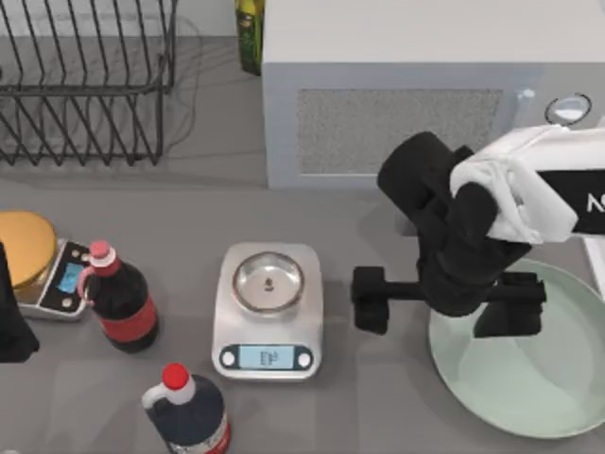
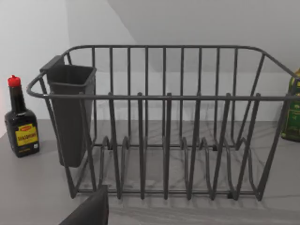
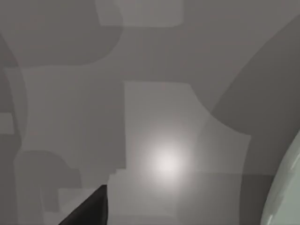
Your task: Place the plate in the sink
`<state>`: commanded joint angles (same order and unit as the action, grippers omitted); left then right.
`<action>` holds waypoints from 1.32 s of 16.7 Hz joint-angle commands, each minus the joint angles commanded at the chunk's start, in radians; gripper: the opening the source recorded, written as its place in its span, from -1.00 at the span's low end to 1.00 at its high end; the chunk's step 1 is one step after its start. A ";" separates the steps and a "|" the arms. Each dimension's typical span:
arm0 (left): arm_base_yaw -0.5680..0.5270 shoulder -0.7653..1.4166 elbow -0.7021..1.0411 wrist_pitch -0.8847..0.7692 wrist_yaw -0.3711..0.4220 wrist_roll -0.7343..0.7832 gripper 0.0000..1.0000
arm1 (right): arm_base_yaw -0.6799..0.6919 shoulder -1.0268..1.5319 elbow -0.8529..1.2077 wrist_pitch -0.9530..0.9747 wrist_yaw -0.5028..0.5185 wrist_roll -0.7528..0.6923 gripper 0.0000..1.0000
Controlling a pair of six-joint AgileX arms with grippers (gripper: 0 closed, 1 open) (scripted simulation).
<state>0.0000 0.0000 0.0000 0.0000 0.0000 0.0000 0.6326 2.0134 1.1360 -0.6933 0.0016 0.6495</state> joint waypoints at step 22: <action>0.000 0.000 0.000 0.000 0.000 0.000 1.00 | 0.000 0.000 0.000 0.000 0.000 0.000 -1.00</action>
<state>0.0000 0.0000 0.0000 0.0000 0.0000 0.0000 0.6326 2.0134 1.1360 -0.6933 0.0016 0.6495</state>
